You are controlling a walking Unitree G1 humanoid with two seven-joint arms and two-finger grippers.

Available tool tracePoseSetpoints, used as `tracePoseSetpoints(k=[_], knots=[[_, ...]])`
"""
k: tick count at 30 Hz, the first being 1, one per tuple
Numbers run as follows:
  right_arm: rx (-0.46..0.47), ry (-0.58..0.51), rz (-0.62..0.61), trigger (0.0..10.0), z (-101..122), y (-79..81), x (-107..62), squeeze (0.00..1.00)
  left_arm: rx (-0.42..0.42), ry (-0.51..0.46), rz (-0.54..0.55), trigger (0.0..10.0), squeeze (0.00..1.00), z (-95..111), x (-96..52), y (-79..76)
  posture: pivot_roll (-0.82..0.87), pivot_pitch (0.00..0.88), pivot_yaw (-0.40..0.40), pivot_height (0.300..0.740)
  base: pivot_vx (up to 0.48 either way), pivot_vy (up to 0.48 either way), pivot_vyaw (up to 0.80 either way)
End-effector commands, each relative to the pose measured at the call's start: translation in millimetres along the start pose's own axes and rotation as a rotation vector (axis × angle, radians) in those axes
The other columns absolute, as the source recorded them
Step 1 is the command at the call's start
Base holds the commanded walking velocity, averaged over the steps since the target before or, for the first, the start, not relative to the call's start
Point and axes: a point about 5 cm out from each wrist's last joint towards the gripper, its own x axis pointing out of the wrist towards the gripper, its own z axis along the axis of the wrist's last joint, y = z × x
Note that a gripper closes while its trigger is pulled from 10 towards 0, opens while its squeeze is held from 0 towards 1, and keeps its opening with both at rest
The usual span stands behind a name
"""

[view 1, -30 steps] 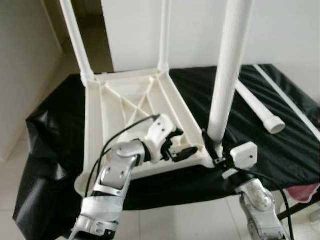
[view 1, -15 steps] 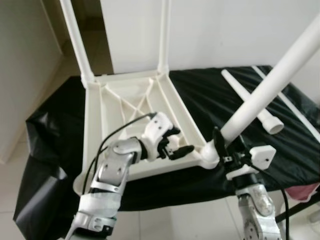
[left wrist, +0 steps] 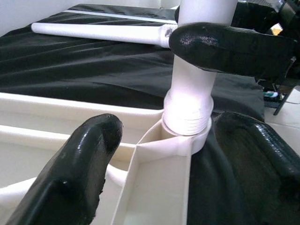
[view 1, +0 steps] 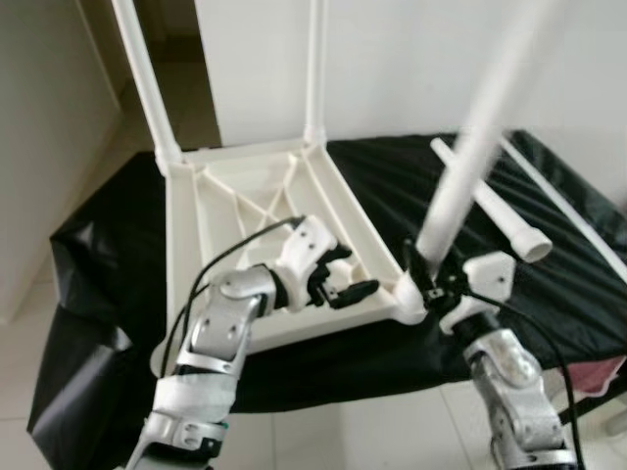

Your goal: Building children table

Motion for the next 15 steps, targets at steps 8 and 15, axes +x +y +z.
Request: tracePoseSetpoints(k=[8,15], knots=[[-0.024,0.156,0.067,10.0,-23.9,4.2,-7.8,0.0,0.013,0.007,0.172,10.0,0.0,-0.6,-2.8,13.2,0.06,0.0,0.007,0.74,0.0,0.0,0.0],[0.209,0.139,-0.07,10.0,-28.1,-8.4,-13.9,0.0,0.016,0.003,0.177,10.0,0.0,0.3,-3.5,14.0,0.06,0.0,0.005,0.74,0.0,0.0,0.0]])
